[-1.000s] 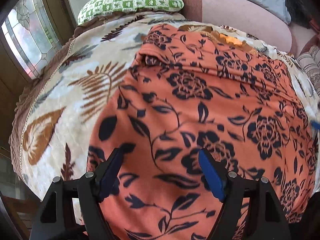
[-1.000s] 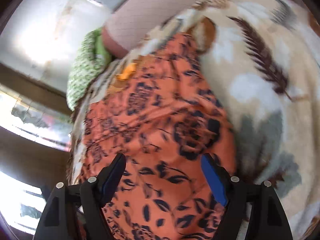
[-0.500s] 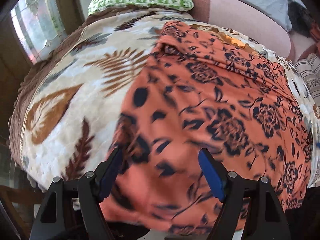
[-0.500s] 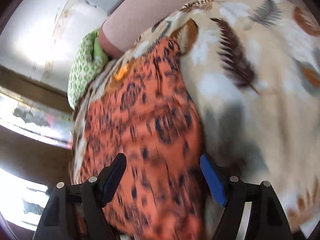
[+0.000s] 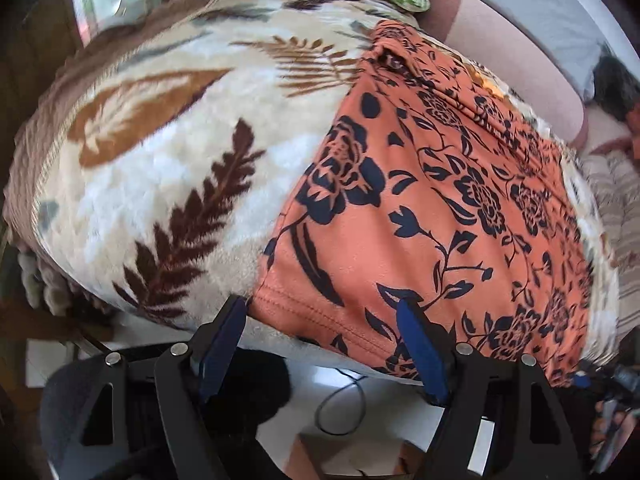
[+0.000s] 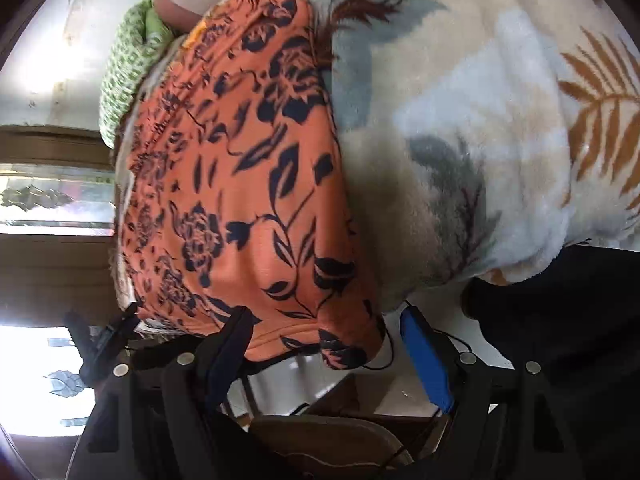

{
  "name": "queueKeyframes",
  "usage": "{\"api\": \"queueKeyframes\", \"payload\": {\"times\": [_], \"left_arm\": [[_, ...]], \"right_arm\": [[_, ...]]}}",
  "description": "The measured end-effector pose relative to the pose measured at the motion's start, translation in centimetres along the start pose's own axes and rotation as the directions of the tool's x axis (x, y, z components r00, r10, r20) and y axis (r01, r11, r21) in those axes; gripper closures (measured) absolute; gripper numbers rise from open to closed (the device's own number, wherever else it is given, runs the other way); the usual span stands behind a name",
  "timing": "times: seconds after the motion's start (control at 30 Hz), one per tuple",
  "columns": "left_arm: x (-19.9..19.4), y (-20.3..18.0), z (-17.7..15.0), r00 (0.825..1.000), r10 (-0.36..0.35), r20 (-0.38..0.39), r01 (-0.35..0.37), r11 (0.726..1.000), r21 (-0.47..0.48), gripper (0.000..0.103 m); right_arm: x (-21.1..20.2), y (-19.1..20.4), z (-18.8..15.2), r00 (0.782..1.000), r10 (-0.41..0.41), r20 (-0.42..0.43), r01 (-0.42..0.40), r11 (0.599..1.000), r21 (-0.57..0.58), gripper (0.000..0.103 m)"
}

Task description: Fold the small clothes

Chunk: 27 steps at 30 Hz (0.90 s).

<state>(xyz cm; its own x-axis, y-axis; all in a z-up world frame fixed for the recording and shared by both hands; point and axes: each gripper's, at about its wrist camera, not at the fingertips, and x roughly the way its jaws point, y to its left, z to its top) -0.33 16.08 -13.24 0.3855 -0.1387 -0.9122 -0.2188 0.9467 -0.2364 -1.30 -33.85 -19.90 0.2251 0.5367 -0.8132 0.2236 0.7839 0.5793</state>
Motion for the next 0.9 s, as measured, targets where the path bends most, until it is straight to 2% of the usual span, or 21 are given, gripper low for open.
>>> {"api": "queueKeyframes", "payload": {"times": [0.03,0.07,0.1,0.13,0.2,0.27,0.3,0.37,0.4,0.43,0.47,0.57,0.7,0.77,0.83,0.9], "left_arm": [[0.2,0.1,0.0,1.0,0.01,-0.009,-0.01,1.0,-0.008,0.029],[0.4,0.4,0.1,0.999,0.029,-0.017,-0.029,0.999,-0.023,0.038],[0.4,0.7,0.1,1.0,0.026,-0.017,-0.027,0.999,-0.042,0.04],[0.3,0.9,0.2,1.0,0.017,-0.01,-0.017,0.998,-0.057,0.04],[0.3,0.9,0.4,1.0,0.017,0.003,-0.017,0.998,-0.052,0.04],[1.1,0.7,0.9,0.999,0.032,-0.016,-0.033,0.999,-0.03,0.04],[1.5,0.7,1.1,0.999,0.033,-0.032,-0.034,0.999,-0.029,0.048],[1.9,0.5,1.7,0.996,0.068,-0.049,-0.069,0.997,-0.019,0.056],[1.8,0.4,1.8,0.996,0.072,-0.05,-0.072,0.997,-0.005,0.071],[1.7,0.2,1.9,0.997,0.064,-0.054,-0.063,0.998,0.009,0.082],[1.6,0.2,2.0,0.997,0.034,-0.064,-0.033,0.999,0.013,0.09],[1.2,0.2,2.1,0.998,0.019,-0.06,-0.018,1.0,0.02,0.092],[-0.8,0.1,2.1,0.999,-0.05,-0.01,0.05,0.999,0.01,0.092],[-1.7,0.6,1.9,0.997,-0.079,0.007,0.079,0.997,0.006,0.092],[-2.0,0.6,1.9,0.996,-0.086,0.016,0.086,0.996,0.006,0.092],[-1.2,1.1,2.2,0.997,-0.077,-0.002,0.077,0.997,-0.011,0.092]], "right_arm": [[0.2,0.0,0.0,1.0,-0.001,0.0,0.001,1.0,0.0,0.028],[0.3,-0.1,0.1,1.0,0.0,-0.005,0.0,1.0,0.006,0.04],[0.6,-0.1,0.1,1.0,0.002,-0.009,-0.002,1.0,0.013,0.048],[0.6,0.0,0.0,1.0,0.001,-0.009,-0.001,1.0,0.015,0.061],[0.7,-0.2,0.1,1.0,-0.002,-0.007,0.002,1.0,0.021,0.062],[0.6,-1.0,0.1,1.0,0.005,-0.01,-0.004,0.999,0.038,0.062],[0.6,-1.1,0.2,1.0,0.007,-0.013,-0.006,0.999,0.039,0.062],[1.0,-1.0,0.3,1.0,0.01,-0.023,-0.01,0.999,0.031,0.063],[1.3,-1.0,0.4,0.999,0.024,-0.033,-0.023,0.999,0.033,0.064],[1.5,-1.1,0.3,0.999,0.032,-0.045,-0.03,0.999,0.036,0.07],[1.7,-1.1,0.3,0.998,0.032,-0.053,-0.03,0.999,0.038,0.084],[1.3,-1.1,0.2,0.997,0.06,-0.047,-0.058,0.997,0.046,0.092],[-1.0,-0.8,-0.2,0.991,0.134,-0.005,-0.134,0.99,0.05,0.093],[-2.4,-0.9,-0.2,0.981,0.194,0.028,-0.195,0.979,0.058,0.093],[-3.3,-1.1,-0.1,0.969,0.241,0.05,-0.244,0.967,0.066,0.093],[-3.3,-1.5,0.1,0.97,0.237,0.055,-0.24,0.968,0.07,0.093]]}}
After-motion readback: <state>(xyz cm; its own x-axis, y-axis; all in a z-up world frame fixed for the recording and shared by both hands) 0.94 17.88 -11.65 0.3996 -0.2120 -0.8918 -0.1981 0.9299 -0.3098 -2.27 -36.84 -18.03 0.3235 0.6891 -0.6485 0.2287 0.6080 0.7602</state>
